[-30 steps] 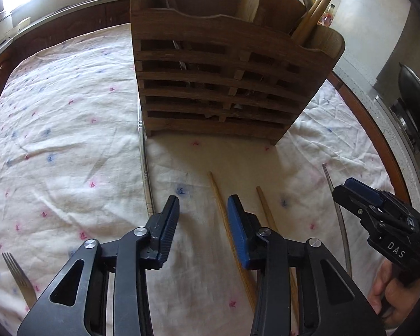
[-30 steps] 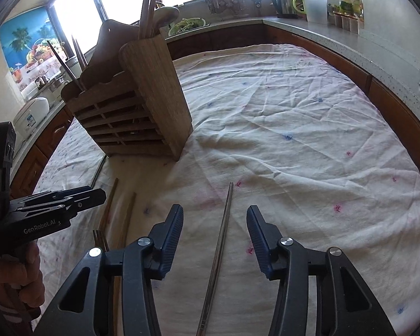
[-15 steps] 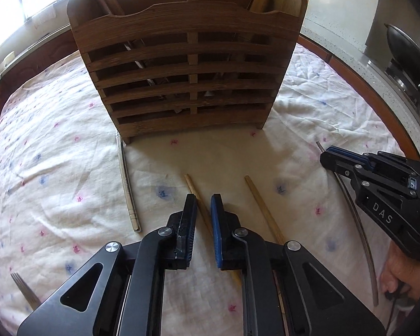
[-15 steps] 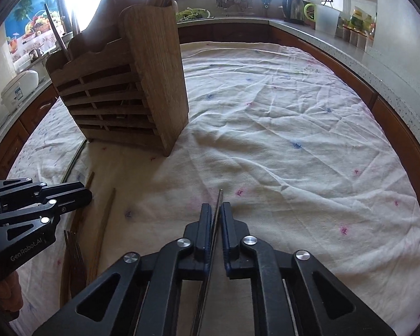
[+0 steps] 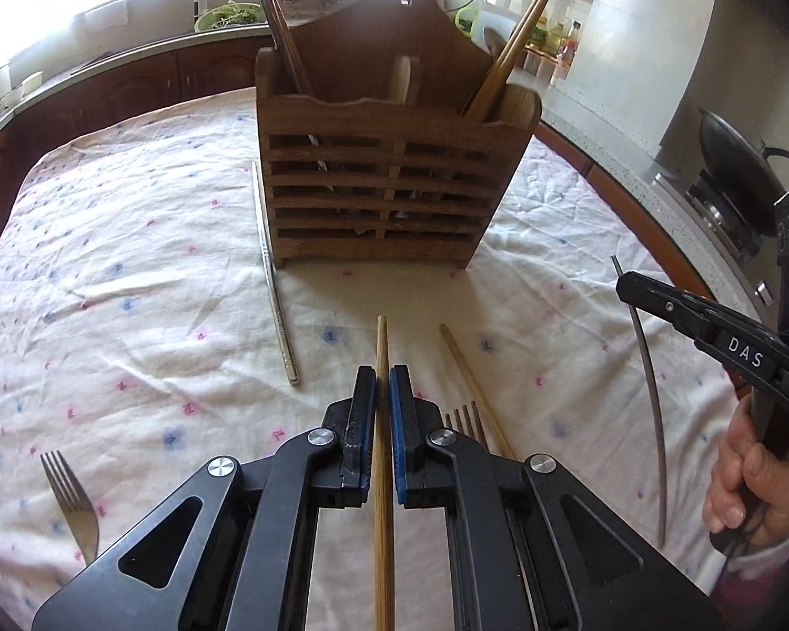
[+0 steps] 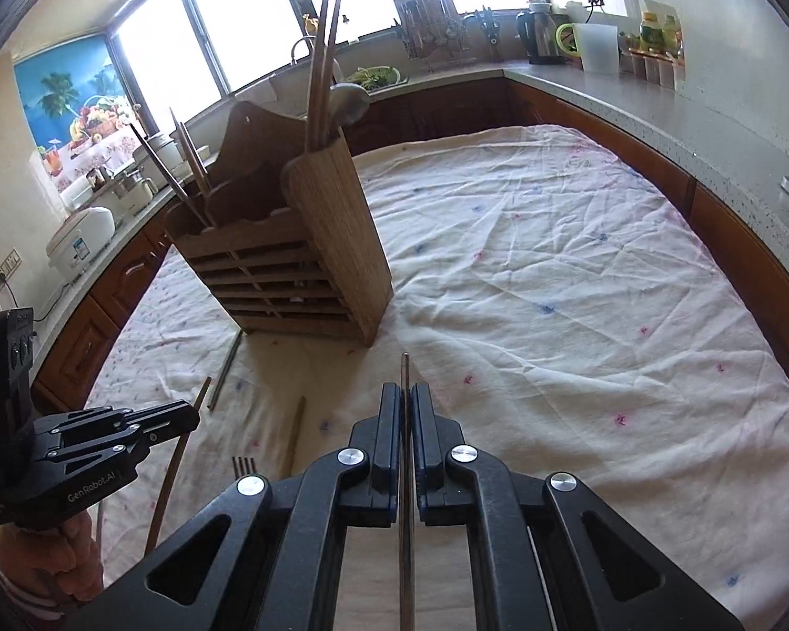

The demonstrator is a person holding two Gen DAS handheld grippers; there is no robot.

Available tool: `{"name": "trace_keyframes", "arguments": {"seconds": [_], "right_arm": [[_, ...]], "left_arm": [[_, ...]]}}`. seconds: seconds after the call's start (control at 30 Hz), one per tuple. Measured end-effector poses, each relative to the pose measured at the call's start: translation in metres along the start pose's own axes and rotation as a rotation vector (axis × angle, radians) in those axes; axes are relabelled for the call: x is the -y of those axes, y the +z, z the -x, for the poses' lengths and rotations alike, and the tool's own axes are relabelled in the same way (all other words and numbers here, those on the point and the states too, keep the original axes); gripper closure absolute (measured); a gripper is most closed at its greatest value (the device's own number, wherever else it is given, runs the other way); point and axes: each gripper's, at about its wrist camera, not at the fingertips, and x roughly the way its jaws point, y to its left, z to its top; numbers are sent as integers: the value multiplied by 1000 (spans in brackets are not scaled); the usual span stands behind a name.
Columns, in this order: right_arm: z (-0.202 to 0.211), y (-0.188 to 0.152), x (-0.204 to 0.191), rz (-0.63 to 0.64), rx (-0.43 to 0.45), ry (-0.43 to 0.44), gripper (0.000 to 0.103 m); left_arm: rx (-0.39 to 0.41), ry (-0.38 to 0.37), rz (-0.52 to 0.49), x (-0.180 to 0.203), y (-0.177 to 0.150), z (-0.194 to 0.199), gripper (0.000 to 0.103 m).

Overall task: Organize utensils
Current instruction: 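Carry both chopsticks upright to the wooden holder with both tools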

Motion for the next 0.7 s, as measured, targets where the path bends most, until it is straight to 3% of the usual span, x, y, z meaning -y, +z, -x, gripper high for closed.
{"name": "trace_keyframes", "arguments": {"seconds": [0.43, 0.7], "right_arm": [[77, 15, -26, 17, 166, 62, 99], [119, 38, -42, 31, 306, 88, 99]], "left_arm": [[223, -48, 62, -9, 7, 104, 98], [333, -40, 83, -17, 18, 143, 99]]}}
